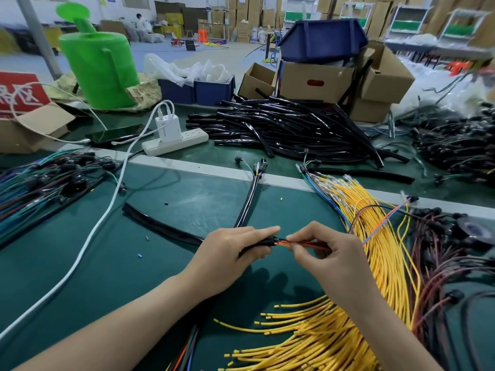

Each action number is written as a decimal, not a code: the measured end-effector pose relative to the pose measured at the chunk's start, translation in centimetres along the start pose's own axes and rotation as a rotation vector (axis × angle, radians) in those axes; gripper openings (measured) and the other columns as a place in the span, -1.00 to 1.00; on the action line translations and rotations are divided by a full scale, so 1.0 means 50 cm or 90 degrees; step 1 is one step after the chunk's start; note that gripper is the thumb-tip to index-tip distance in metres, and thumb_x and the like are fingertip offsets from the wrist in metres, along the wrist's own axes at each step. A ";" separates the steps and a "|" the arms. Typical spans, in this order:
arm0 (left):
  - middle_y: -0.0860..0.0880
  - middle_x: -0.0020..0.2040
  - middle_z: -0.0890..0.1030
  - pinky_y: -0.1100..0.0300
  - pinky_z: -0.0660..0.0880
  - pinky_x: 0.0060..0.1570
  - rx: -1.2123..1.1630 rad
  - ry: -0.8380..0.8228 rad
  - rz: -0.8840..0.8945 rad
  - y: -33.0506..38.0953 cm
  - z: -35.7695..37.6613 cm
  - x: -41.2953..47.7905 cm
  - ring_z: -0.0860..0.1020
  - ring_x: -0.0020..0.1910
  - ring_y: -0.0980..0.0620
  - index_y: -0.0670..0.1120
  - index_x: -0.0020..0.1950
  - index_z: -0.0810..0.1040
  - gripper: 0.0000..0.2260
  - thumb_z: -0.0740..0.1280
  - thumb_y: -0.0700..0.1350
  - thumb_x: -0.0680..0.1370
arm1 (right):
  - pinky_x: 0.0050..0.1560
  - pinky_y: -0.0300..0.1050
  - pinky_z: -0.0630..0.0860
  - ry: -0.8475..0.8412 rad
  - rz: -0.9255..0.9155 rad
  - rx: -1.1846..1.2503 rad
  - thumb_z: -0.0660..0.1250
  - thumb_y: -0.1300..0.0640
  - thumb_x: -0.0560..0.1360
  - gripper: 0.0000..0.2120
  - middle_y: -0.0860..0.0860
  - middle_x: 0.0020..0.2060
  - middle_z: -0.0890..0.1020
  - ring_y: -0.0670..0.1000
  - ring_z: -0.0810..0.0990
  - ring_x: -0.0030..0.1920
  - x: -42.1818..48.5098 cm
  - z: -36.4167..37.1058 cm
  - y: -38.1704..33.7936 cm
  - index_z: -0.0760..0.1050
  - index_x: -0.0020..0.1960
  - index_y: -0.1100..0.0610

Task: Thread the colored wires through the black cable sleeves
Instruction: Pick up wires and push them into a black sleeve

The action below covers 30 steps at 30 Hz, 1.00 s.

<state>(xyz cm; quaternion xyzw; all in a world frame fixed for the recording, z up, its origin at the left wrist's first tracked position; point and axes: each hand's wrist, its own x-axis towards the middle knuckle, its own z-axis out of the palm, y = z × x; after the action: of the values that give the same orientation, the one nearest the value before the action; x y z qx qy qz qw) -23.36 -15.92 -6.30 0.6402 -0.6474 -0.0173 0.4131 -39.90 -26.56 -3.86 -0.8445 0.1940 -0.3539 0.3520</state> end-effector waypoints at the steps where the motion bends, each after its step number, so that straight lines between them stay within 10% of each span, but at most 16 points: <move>1: 0.10 -0.18 0.65 0.14 0.54 -0.20 -0.001 -0.003 -0.003 0.000 0.000 -0.001 0.57 -0.24 0.13 -0.02 0.28 0.54 -0.67 0.32 -0.07 0.52 | -0.33 -0.52 0.33 -0.002 -0.004 -0.009 0.47 0.33 0.37 -0.79 -0.23 -0.36 0.63 -0.25 0.55 -0.35 0.000 -0.001 0.001 0.63 -0.22 0.03; 19: 0.09 -0.12 0.64 0.21 0.50 -0.18 0.013 -0.109 0.015 0.009 -0.003 -0.001 0.55 -0.18 0.16 -0.04 0.24 0.57 -0.72 0.29 -0.04 0.55 | -0.30 -0.39 0.39 -0.078 -0.050 -0.081 0.46 0.28 0.40 -0.90 -0.18 -0.33 0.59 -0.17 0.55 -0.28 -0.001 -0.003 -0.014 0.62 -0.17 0.10; 30: -0.01 -0.24 0.59 0.05 0.48 -0.45 0.119 -0.094 0.093 0.058 -0.010 -0.013 0.53 -0.37 -0.09 -0.16 0.10 0.55 -0.67 0.10 0.00 0.59 | -0.16 -0.38 0.29 -0.147 -0.129 -0.109 0.09 0.24 0.40 -0.80 -0.13 -0.15 0.32 -0.18 0.33 -0.21 -0.014 0.034 -0.062 0.30 -0.01 0.03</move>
<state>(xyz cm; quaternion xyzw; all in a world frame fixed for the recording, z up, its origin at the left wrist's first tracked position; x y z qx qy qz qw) -25.55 -14.63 -4.71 0.6237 -0.7199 0.0261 0.3032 -38.91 -23.28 -2.77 -0.9216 0.0953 -0.2709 0.2613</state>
